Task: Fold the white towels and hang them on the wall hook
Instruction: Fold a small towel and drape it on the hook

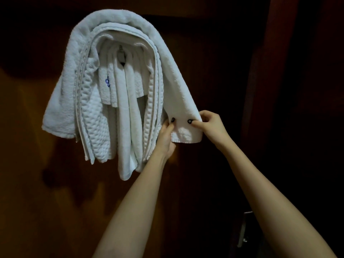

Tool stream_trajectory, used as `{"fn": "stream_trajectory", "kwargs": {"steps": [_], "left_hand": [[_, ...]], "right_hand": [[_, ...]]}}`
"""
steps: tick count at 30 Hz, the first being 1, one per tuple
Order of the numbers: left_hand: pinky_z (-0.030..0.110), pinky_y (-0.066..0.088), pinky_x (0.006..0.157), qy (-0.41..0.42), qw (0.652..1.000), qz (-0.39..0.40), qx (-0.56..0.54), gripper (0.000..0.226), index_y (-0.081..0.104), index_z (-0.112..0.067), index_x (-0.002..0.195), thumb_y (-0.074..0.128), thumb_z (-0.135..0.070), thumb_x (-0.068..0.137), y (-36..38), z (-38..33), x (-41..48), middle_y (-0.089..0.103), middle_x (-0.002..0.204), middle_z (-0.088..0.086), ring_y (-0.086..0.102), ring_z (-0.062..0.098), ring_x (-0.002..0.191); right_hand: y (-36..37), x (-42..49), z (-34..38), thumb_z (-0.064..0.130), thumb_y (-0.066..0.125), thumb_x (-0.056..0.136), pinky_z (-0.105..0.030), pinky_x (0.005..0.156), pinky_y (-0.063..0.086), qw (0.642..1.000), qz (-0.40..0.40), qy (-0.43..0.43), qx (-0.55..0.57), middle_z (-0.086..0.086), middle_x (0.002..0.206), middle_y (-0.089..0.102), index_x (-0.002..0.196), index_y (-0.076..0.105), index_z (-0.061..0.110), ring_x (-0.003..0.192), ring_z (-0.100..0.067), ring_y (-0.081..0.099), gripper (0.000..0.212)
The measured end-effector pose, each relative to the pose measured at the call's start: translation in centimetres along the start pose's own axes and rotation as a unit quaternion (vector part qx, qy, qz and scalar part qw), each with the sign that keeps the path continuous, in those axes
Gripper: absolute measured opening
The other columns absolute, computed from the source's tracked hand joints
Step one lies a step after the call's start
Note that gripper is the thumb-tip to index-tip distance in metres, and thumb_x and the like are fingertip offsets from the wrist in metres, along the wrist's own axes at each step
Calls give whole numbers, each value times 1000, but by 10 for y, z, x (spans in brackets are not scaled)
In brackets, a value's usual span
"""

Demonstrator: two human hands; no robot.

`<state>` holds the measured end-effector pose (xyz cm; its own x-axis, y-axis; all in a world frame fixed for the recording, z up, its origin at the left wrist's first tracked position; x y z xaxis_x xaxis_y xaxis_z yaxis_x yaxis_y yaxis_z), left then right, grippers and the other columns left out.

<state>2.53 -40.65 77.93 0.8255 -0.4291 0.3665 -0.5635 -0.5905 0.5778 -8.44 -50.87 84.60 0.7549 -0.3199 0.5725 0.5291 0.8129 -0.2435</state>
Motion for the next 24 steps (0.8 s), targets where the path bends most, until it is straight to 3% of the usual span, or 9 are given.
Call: {"fn": "stream_trajectory", "kwargs": {"steps": [2, 6, 10, 14, 17, 19, 21, 24], "left_hand": [[46, 45, 101, -35, 999, -17, -32, 39, 43, -9, 139, 42, -14, 100, -4, 10, 5, 55, 133, 18, 53, 30, 122], [40, 53, 86, -58, 997, -44, -9, 39, 50, -11, 134, 49, -23, 97, -1, 21, 8, 61, 126, 16, 59, 27, 113], [48, 44, 102, -66, 995, -76, 3, 38, 51, -10, 134, 48, -21, 98, -3, 27, 5, 58, 130, 17, 54, 31, 122], [47, 41, 106, -120, 986, -112, 4, 37, 50, -6, 134, 40, -9, 99, -11, 37, -7, 55, 134, 19, 52, 32, 124], [43, 37, 110, -107, 976, -113, 150, 42, 41, -11, 141, 41, -15, 100, -24, 27, -29, 50, 139, 8, 47, 24, 128], [41, 38, 108, -99, 962, -74, 243, 36, 47, -17, 136, 42, -22, 100, -30, 20, -53, 54, 131, 2, 50, 17, 119], [32, 45, 93, -111, 942, -39, 315, 23, 57, -17, 117, 45, -21, 99, -36, 14, -78, 58, 112, 6, 55, 17, 101], [28, 52, 74, -61, 912, -50, 403, 18, 60, -16, 110, 48, -14, 98, -41, -22, -109, 64, 101, 5, 63, 19, 91]], "right_hand": [[3, 0, -2, 12, 72, 81, -22, 66, 49, 999, 4, 5, -32, 5, 88, 66, 92, 66, 20, 76, -6, 64, 15], [11, 4, 4, 26, 73, 79, -22, 63, 43, 992, 6, -7, -123, 4, 100, 60, 116, 62, 19, 86, -10, 58, 39], [20, 6, 14, 20, 69, 79, -33, 63, 46, 982, -14, -40, -182, -4, 89, 61, 90, 59, 11, 80, -19, 59, 17], [29, -6, 16, 10, 56, 78, -34, 53, 45, 969, -57, -103, -216, 0, 83, 57, 93, 43, 15, 71, -19, 57, 21], [40, -17, 11, 7, 50, 87, -31, 48, 47, 967, -42, -138, -211, 5, 80, 56, 103, 38, 22, 68, -15, 60, 25], [53, -21, 3, 8, 48, 91, -23, 54, 48, 972, -7, -128, -198, 5, 93, 59, 126, 37, 27, 77, -11, 61, 41], [69, -23, -4, 11, 49, 94, -24, 60, 48, 975, 40, -100, -194, 0, 105, 62, 145, 28, 26, 83, -14, 61, 57], [88, -29, -4, 25, 54, 95, -35, 79, 55, 983, 95, -84, -135, -7, 122, 63, 149, 26, 27, 103, -25, 64, 60]]}}
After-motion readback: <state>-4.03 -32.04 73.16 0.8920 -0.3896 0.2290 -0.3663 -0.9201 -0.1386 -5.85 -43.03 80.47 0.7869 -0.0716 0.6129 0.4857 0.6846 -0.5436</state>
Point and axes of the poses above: each hand's wrist, its own x-axis towards the middle knuckle, its own y-axis out of the palm, z = x × y, the point moved 10 cm from there along x, towards the middle knuckle
